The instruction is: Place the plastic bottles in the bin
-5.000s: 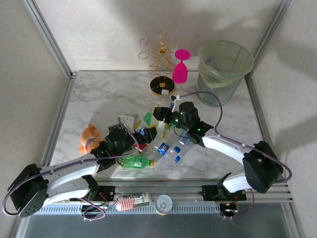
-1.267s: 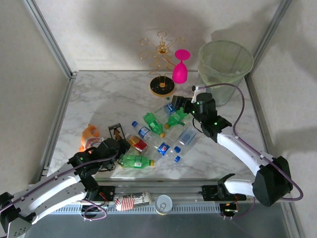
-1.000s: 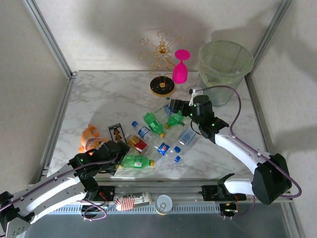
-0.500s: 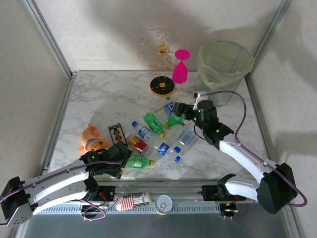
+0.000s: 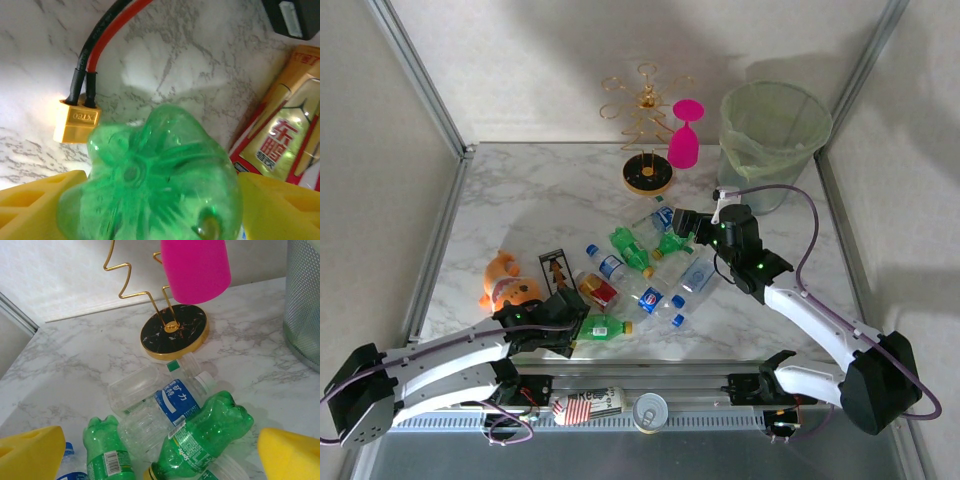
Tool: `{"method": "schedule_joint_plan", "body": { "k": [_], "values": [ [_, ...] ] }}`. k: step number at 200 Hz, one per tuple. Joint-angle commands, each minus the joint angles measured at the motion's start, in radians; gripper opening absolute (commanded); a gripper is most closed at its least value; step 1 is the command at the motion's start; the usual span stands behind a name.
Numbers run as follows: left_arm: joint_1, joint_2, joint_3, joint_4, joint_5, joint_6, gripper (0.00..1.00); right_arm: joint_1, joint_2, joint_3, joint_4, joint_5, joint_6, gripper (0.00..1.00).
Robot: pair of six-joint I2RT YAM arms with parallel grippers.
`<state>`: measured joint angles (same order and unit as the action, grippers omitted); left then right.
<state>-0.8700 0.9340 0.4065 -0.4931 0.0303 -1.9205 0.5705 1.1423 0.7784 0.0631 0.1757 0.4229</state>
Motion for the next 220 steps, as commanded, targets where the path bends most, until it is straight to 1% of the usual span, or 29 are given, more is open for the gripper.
{"method": "schedule_joint_plan", "body": {
  "k": [1, 17, 37, 41, 61, 68, 93, 115, 140, 155, 186, 204, 220],
  "values": [
    [-0.006, 0.021, -0.023, 0.008, -0.032, -0.038, 0.76, 0.008, -0.007, -0.004, -0.006, 0.029, -0.026, 0.99],
    [-0.005, 0.028, -0.029, 0.021, -0.033, -0.040, 0.69, 0.008, -0.010, -0.004, -0.011, 0.034, -0.032, 0.99],
    [-0.002, 0.025, -0.022, 0.018, -0.045, -0.040, 0.65, 0.008, -0.013, -0.002, -0.014, 0.038, -0.035, 0.99],
    [-0.001, 0.023, -0.018, 0.016, -0.050, -0.038, 0.62, 0.008, -0.014, -0.002, -0.014, 0.038, -0.035, 0.99],
    [0.006, 0.013, -0.001, 0.013, -0.072, -0.021, 0.58, 0.008, -0.010, -0.004, -0.011, 0.036, -0.034, 0.99],
    [0.011, 0.008, 0.007, 0.009, -0.080, -0.013, 0.55, 0.008, -0.009, -0.005, -0.011, 0.035, -0.034, 0.99],
    [0.030, -0.011, 0.040, 0.009, -0.115, 0.022, 0.52, 0.008, -0.001, -0.005, -0.004, 0.016, -0.031, 0.99],
    [0.053, -0.012, 0.088, 0.026, -0.158, 0.109, 0.49, 0.008, -0.004, -0.005, 0.007, -0.022, -0.039, 0.99],
    [0.082, 0.010, 0.185, 0.033, -0.234, 0.250, 0.47, 0.008, -0.008, 0.013, -0.005, -0.114, -0.054, 0.99],
    [0.103, 0.038, 0.252, 0.051, -0.270, 0.347, 0.47, 0.008, -0.019, 0.010, 0.012, -0.208, -0.075, 0.99],
    [0.140, 0.126, 0.369, 0.147, -0.278, 0.556, 0.46, 0.008, -0.059, -0.015, 0.063, -0.393, -0.103, 0.98],
    [0.153, 0.185, 0.424, 0.208, -0.263, 0.655, 0.46, 0.008, -0.087, -0.038, 0.096, -0.487, -0.115, 0.96],
    [0.161, 0.239, 0.462, 0.260, -0.241, 0.719, 0.46, 0.008, -0.106, -0.058, 0.115, -0.547, -0.123, 0.95]
  ]
}}
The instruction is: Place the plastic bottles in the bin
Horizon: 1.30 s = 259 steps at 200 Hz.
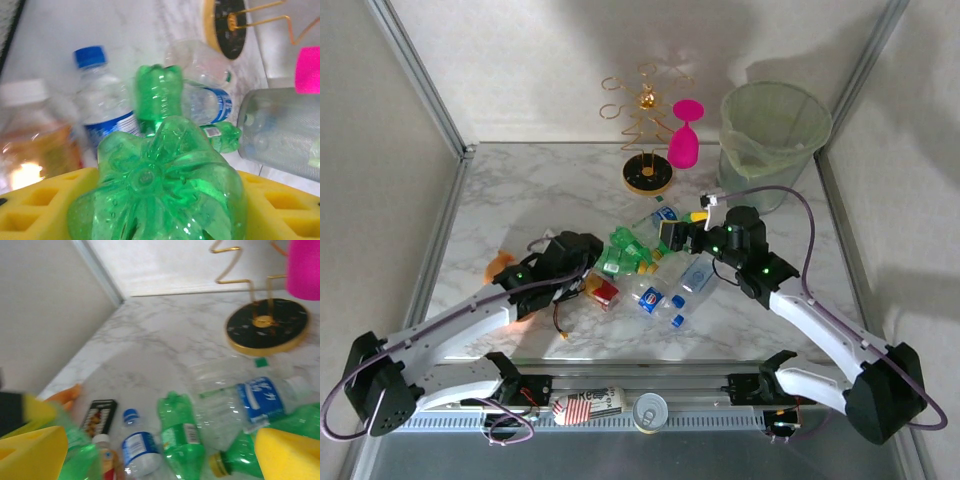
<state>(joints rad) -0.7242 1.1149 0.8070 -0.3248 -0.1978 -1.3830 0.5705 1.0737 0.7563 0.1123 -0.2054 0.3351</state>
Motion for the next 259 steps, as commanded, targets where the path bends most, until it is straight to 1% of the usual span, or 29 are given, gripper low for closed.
{"method": "schedule_joint_plan", "body": {
  "k": [1, 37, 58, 89, 114, 144, 169, 197, 223, 244, 259],
  "values": [
    [0.015, 0.061, 0.064, 0.096, -0.011, 0.185, 0.46, 0.008, -0.039, -0.036, 0.067, -0.169, -0.035, 0.95],
    [0.021, 0.162, 0.128, 0.205, 0.057, 0.293, 0.46, 0.009, -0.067, -0.077, 0.072, -0.280, -0.052, 0.93],
    [0.022, 0.202, 0.164, 0.258, 0.107, 0.359, 0.46, 0.009, -0.075, -0.100, 0.071, -0.320, -0.054, 0.92],
    [0.020, 0.242, 0.190, 0.310, 0.196, 0.406, 0.46, 0.009, -0.079, -0.127, 0.073, -0.333, -0.058, 0.92],
    [0.017, 0.254, 0.192, 0.354, 0.296, 0.452, 0.46, 0.009, -0.069, -0.132, 0.086, -0.348, -0.052, 0.92],
    [0.012, 0.257, 0.168, 0.423, 0.406, 0.484, 0.46, 0.011, -0.041, -0.130, 0.108, -0.352, -0.038, 0.89],
    [0.005, 0.259, 0.164, 0.436, 0.448, 0.498, 0.47, 0.014, -0.021, -0.130, 0.128, -0.363, -0.020, 0.86],
    [-0.006, 0.250, 0.153, 0.468, 0.477, 0.511, 0.46, 0.023, -0.005, -0.132, 0.142, -0.365, -0.005, 0.83],
    [-0.010, 0.241, 0.138, 0.505, 0.510, 0.514, 0.46, 0.031, 0.007, -0.132, 0.144, -0.358, 0.001, 0.84],
    [-0.011, 0.234, 0.138, 0.492, 0.510, 0.524, 0.46, 0.034, 0.002, -0.131, 0.133, -0.315, -0.002, 0.86],
    [-0.011, 0.228, 0.140, 0.467, 0.497, 0.537, 0.46, 0.037, -0.009, -0.118, 0.084, -0.228, -0.021, 0.88]
  ]
}}
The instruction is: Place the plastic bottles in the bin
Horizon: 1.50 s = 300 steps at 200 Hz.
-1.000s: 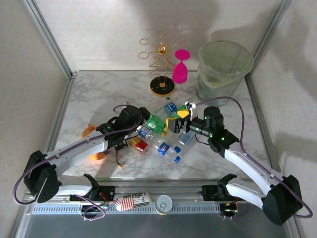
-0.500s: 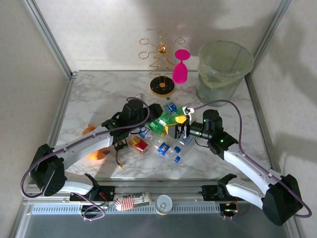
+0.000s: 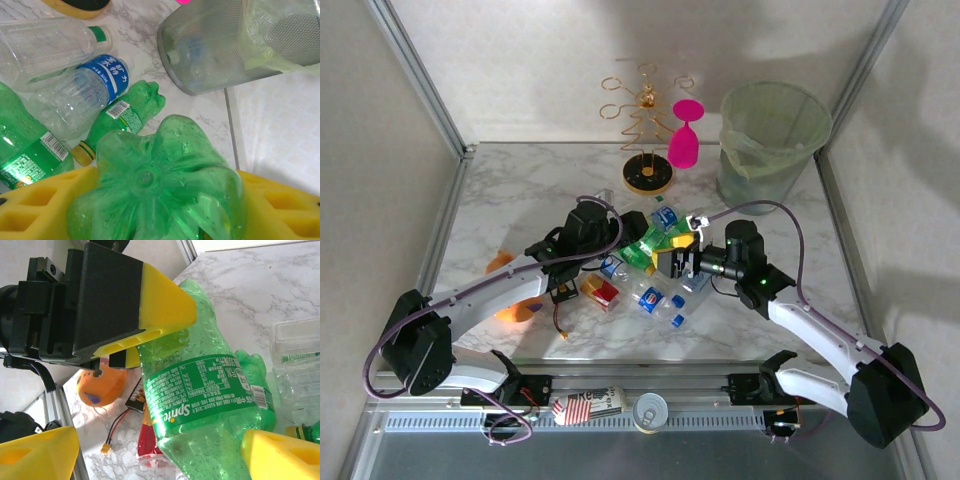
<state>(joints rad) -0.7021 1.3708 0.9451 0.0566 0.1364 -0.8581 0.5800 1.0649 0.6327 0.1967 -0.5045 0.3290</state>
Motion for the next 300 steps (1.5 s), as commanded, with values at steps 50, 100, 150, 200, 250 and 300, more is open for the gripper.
{"method": "schedule_joint_plan", "body": {
  "k": [50, 100, 150, 200, 250, 300],
  "values": [
    [-0.033, -0.056, -0.008, 0.052, 0.150, 0.031, 0.45, 0.031, -0.044, 0.024, -0.069, 0.219, -0.066, 0.91],
    [-0.033, -0.054, -0.012, 0.063, 0.155, 0.027, 0.45, 0.031, -0.013, 0.012, 0.002, 0.132, -0.036, 0.85],
    [-0.033, -0.053, -0.022, 0.106, 0.168, 0.016, 0.46, 0.039, 0.018, -0.002, 0.083, 0.065, 0.005, 0.81],
    [-0.033, -0.052, -0.032, 0.135, 0.173, 0.010, 0.48, 0.050, 0.034, 0.000, 0.086, 0.060, 0.008, 0.66],
    [-0.028, -0.058, -0.039, 0.149, 0.173, 0.014, 0.71, 0.050, 0.025, 0.001, 0.093, 0.064, -0.003, 0.51],
    [0.021, -0.116, -0.063, 0.087, 0.043, 0.052, 1.00, 0.044, 0.026, 0.049, -0.025, 0.254, -0.020, 0.50]
  ]
}}
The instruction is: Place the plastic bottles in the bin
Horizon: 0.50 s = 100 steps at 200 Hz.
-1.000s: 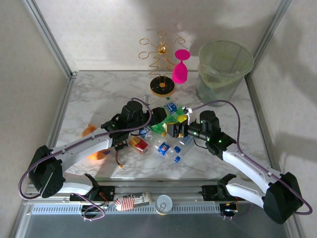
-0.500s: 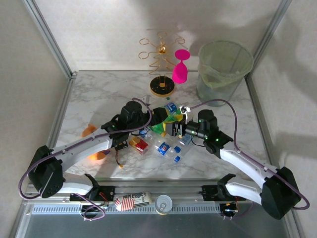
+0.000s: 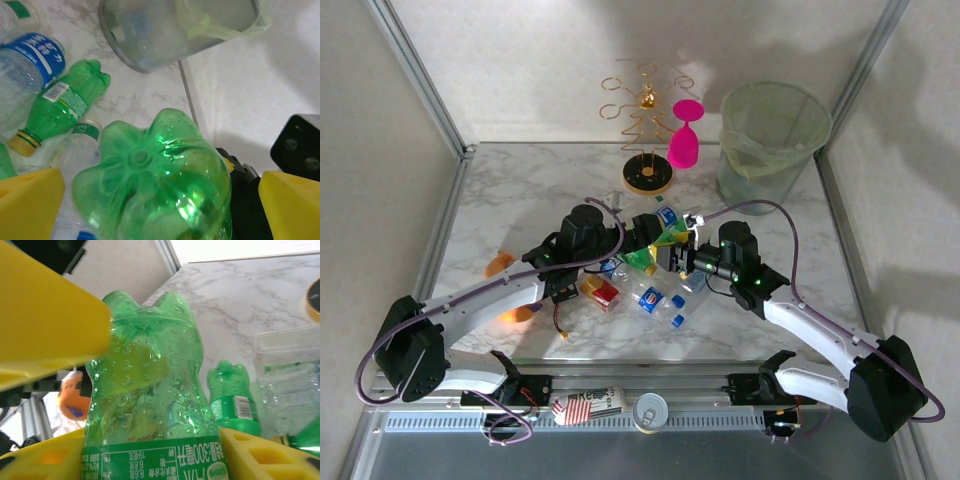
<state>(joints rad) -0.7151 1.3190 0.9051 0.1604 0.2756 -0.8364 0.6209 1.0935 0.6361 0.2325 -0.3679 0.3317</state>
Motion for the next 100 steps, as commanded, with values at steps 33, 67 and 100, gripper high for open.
{"method": "schedule_joint_plan", "body": {
  "k": [33, 67, 100],
  "values": [
    [0.104, -0.141, -0.103, -0.024, -0.240, 0.052, 1.00, -0.032, 0.007, 0.113, -0.163, 0.215, -0.040, 0.50],
    [0.188, -0.174, -0.206, -0.001, -0.217, 0.043, 1.00, -0.151, 0.019, 0.245, -0.261, 0.300, -0.040, 0.51],
    [0.201, -0.181, -0.270, -0.010, -0.187, 0.038, 0.99, -0.294, 0.078, 0.438, -0.297, 0.358, -0.067, 0.52]
  ]
}}
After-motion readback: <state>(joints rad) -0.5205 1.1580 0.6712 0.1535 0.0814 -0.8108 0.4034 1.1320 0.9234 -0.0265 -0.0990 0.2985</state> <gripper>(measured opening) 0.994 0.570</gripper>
